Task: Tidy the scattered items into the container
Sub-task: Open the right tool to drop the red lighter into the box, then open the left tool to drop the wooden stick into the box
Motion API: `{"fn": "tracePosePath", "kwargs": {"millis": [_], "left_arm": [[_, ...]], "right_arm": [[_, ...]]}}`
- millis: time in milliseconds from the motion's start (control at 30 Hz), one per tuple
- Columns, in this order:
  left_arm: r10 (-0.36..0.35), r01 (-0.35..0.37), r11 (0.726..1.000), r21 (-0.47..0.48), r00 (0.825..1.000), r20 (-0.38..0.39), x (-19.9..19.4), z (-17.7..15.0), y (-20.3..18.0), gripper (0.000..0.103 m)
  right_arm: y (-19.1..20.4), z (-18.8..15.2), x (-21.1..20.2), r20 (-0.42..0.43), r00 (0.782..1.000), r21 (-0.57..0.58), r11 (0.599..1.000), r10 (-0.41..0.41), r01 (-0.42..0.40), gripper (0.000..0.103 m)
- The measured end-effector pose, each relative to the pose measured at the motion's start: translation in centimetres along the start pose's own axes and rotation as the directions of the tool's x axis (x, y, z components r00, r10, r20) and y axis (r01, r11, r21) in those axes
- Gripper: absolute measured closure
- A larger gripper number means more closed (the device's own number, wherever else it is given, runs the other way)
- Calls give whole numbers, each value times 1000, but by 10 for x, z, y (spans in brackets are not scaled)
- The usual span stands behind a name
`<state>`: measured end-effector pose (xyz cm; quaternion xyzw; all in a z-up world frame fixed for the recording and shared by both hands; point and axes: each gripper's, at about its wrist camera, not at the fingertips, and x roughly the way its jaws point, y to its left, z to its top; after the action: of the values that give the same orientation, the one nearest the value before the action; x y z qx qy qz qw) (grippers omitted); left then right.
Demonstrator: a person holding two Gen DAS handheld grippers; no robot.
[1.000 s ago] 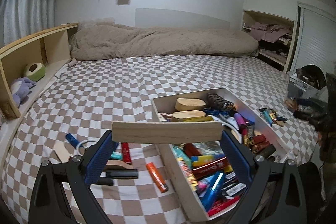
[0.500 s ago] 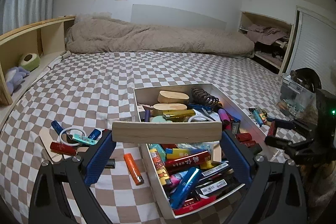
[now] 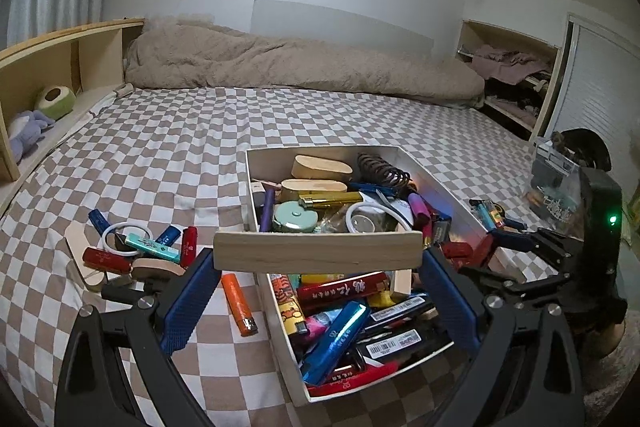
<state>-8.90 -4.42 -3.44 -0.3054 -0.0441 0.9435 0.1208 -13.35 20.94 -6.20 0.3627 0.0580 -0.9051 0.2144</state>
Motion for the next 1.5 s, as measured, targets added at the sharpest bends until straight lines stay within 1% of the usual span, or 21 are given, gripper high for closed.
{"fn": "tracePosePath", "kwargs": {"millis": [100,167,200,267,400,533,633,767,900,1033,1233,1333,1500], "left_arm": [[4,-4,1000,0,1000,-1,1,-1,-2,3],[1,-1,1000,-3,1000,-3,1,-2,-2,3],[0,0,1000,-5,1000,-4,1,-2,-2,3],[2,-2,1000,-4,1000,-7,1,-3,-3,3],[-1,0,1000,-14,1000,-21,4,-3,-4,3],[-19,17,998,-54,999,-46,9,-4,-5,3],[-30,23,994,-103,997,-68,14,-4,-6,3],[-62,44,985,-169,993,-105,22,-3,-8,3],[-65,42,984,-176,989,-129,28,-3,-20,3],[-96,58,976,-210,980,-175,38,-3,-32,3],[-163,94,952,-291,962,-221,53,-1,-44,3],[-179,102,946,-307,956,-234,59,1,-52,3],[-190,106,945,-311,948,-254,66,0,-63,3]], "right_arm": [[6,-3,5,-9,1000,-23,999,21,-22,20],[8,-4,7,-19,1000,-31,999,20,-21,5],[9,-4,7,-17,1000,-37,999,13,-14,0],[10,-6,3,-6,1000,-49,999,9,-9,0],[7,-8,-2,-2,1000,-35,999,10,-10,0],[5,-10,-7,9,1000,-33,999,13,-12,0],[6,-11,-11,21,1000,-37,999,15,-14,0],[10,-12,-14,31,999,-57,998,9,-8,0],[11,-14,-16,41,999,-76,997,2,1,0],[10,-17,-17,47,999,-93,996,-5,9,0],[2,-19,-20,62,998,-75,997,16,-12,0],[-1,-19,-23,71,997,-66,998,28,-23,0],[-3,-21,-24,78,996,-63,998,31,-26,0]]}}
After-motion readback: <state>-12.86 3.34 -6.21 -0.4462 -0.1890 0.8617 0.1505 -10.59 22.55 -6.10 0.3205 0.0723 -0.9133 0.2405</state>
